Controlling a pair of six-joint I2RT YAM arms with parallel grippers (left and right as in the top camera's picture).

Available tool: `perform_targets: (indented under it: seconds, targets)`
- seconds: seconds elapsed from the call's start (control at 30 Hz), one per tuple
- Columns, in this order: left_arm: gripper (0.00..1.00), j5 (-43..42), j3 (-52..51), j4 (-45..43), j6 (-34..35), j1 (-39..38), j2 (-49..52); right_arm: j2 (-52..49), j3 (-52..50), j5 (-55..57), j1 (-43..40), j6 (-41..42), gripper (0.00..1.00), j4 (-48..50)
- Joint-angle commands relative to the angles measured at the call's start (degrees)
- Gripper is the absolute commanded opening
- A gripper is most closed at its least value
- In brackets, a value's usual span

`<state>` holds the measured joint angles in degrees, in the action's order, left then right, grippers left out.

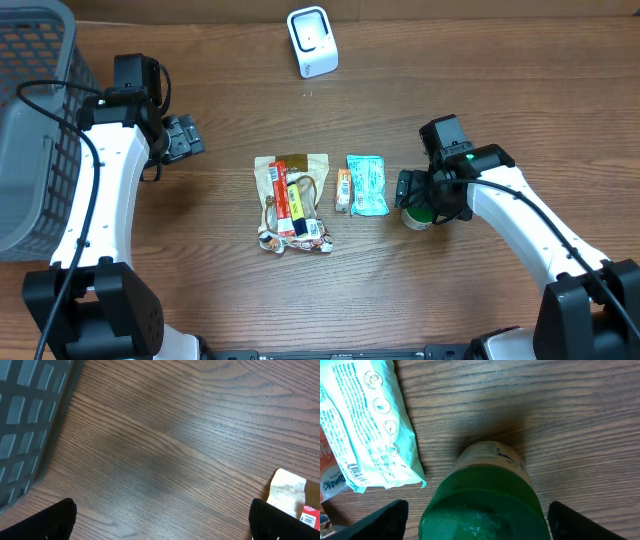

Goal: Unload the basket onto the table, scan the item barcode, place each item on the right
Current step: 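Lower the right gripper around the green-lidded jar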

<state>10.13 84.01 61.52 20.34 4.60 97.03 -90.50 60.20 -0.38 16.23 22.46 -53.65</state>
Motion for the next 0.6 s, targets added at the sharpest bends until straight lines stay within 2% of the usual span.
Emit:
perform_targets:
  seconds: [0.0, 0.37, 0.57]
  targets:
    - [1.00, 0.37, 0.79, -0.09, -1.07, -0.11, -0.79, -0.09, -0.39, 0.98, 0.28, 0.04, 0.86, 0.02]
    - [1.00, 0.37, 0.79, -0.07, -1.07, -0.11, -0.79, -0.09, -0.39, 2.47, 0.26, 0.11, 0.71, -1.53]
    - [1.00, 0.37, 0.79, -0.07, -1.07, -0.11, -0.79, -0.09, -0.39, 2.49, 0.26, 0.11, 0.70, -2.08]
